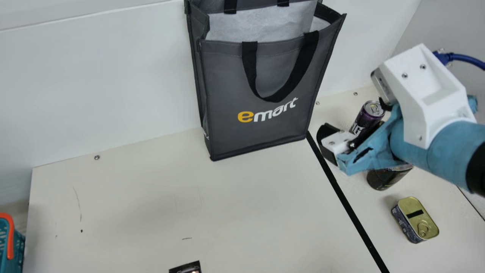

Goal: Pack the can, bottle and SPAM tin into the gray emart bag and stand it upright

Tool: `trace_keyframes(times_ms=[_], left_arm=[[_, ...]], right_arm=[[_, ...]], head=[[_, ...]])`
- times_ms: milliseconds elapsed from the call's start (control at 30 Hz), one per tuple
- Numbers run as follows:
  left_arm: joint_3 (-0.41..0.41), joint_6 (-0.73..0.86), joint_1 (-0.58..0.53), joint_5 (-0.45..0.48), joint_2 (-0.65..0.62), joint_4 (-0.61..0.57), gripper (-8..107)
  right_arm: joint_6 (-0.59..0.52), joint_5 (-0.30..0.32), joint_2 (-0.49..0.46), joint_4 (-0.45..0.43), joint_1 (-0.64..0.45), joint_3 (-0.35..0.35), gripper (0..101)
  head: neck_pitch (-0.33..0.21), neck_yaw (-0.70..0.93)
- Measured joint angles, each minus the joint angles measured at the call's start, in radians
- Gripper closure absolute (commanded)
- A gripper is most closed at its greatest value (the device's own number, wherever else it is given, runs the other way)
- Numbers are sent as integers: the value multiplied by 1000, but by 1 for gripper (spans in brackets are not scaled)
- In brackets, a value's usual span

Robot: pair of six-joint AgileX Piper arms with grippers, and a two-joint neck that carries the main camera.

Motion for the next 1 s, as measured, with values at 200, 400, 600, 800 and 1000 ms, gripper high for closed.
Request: trace_keyframes(times_ms=[200,400,600,800,1000], left_arm=[[0,0,0,0,0,0,9],[0,0,0,0,0,0,9],[0,0,0,0,0,0,9],[0,0,0,0,0,0,9],[0,0,0,0,0,0,9]], right_arm=[[-55,6,66,1,-2,-86,6],[-122,7,126,29,-22,-161,6],[-210,5,189,65,-44,-238,6],[-297,5,258,104,-69,-324,6],[-398,5,326,135,-79,-401,6]], head=[[0,2],[0,0],[0,0],[0,2],[0,2]])
